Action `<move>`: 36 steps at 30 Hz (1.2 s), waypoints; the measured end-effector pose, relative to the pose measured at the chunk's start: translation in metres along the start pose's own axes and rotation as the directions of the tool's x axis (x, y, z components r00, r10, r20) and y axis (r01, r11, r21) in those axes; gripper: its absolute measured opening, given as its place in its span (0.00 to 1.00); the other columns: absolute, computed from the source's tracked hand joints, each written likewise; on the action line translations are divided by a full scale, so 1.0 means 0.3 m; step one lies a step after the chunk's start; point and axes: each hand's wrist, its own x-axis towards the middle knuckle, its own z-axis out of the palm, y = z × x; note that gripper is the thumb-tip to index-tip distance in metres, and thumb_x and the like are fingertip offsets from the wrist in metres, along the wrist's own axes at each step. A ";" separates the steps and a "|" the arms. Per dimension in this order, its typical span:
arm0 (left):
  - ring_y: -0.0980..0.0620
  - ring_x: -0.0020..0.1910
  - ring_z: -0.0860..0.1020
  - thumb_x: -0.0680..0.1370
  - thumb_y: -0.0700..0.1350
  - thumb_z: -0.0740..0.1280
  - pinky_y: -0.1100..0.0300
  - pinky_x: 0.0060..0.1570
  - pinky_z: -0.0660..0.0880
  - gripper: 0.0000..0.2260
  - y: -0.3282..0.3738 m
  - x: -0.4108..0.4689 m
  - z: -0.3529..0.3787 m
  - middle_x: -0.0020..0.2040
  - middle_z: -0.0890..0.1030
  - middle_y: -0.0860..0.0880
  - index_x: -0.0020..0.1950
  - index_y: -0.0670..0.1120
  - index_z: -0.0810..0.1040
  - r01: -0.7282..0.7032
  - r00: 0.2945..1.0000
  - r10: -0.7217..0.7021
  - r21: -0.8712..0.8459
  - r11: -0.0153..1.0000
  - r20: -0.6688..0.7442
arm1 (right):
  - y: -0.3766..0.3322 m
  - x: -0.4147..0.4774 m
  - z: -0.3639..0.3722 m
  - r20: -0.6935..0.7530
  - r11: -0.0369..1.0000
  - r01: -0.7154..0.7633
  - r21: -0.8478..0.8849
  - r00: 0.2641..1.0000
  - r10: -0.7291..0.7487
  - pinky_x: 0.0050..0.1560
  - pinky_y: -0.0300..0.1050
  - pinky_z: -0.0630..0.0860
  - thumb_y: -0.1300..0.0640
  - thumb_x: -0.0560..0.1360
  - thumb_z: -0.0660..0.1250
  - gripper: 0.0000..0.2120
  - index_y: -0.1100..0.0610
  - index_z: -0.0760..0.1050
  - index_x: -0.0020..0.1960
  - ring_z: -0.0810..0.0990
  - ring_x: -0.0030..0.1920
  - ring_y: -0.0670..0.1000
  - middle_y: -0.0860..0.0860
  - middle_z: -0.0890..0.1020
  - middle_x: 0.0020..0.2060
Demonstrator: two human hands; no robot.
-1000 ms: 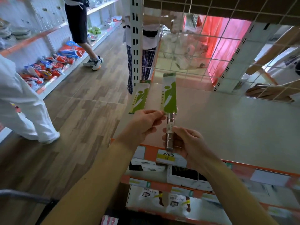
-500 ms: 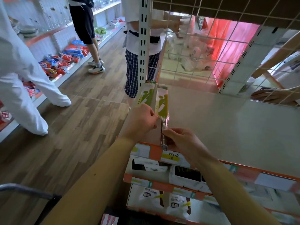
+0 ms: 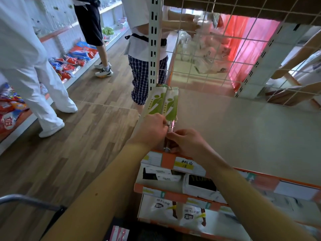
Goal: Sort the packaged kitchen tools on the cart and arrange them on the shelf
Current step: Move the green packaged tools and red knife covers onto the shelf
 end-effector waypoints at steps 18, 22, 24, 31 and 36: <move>0.50 0.58 0.75 0.77 0.46 0.64 0.62 0.53 0.69 0.16 -0.071 -0.158 -0.099 0.62 0.76 0.48 0.65 0.49 0.73 0.087 0.996 -0.081 0.184 0.979 -0.041 | 0.021 -0.016 0.018 -0.037 0.805 0.320 -0.500 0.920 -0.390 0.41 0.44 0.76 0.54 0.76 0.64 0.15 0.67 0.77 0.51 0.80 0.48 0.61 0.61 0.82 0.46; 0.51 0.54 0.77 0.78 0.45 0.64 0.64 0.51 0.71 0.15 -0.090 -0.178 -0.085 0.61 0.78 0.46 0.65 0.47 0.74 0.140 0.989 -0.145 0.097 0.985 0.042 | 0.026 -0.015 0.026 -0.074 0.799 0.312 -0.514 0.912 -0.404 0.42 0.48 0.76 0.54 0.76 0.64 0.15 0.67 0.77 0.51 0.80 0.47 0.60 0.61 0.82 0.45; 0.56 0.48 0.76 0.77 0.44 0.65 0.68 0.48 0.69 0.15 -0.085 -0.177 -0.073 0.59 0.79 0.47 0.64 0.46 0.75 0.114 0.993 -0.116 0.060 0.992 0.035 | 0.029 -0.013 0.025 -0.083 0.800 0.311 -0.513 0.910 -0.407 0.41 0.46 0.76 0.53 0.76 0.65 0.15 0.66 0.77 0.51 0.80 0.47 0.59 0.60 0.82 0.44; 0.59 0.43 0.74 0.76 0.45 0.66 0.69 0.46 0.69 0.15 -0.086 -0.178 -0.053 0.56 0.81 0.48 0.62 0.47 0.76 0.088 0.996 -0.087 0.017 0.996 -0.020 | 0.028 -0.002 0.043 -0.111 0.809 0.322 -0.493 0.898 -0.425 0.45 0.47 0.77 0.53 0.75 0.66 0.15 0.66 0.78 0.51 0.81 0.47 0.58 0.60 0.83 0.44; 0.56 0.46 0.77 0.77 0.45 0.66 0.68 0.47 0.70 0.15 -0.083 -0.175 -0.044 0.57 0.81 0.48 0.63 0.46 0.76 0.106 0.994 -0.105 0.017 0.994 -0.039 | 0.023 -0.003 0.051 -0.115 0.796 0.337 -0.503 0.887 -0.448 0.48 0.50 0.76 0.53 0.75 0.66 0.15 0.66 0.79 0.50 0.81 0.46 0.59 0.60 0.83 0.43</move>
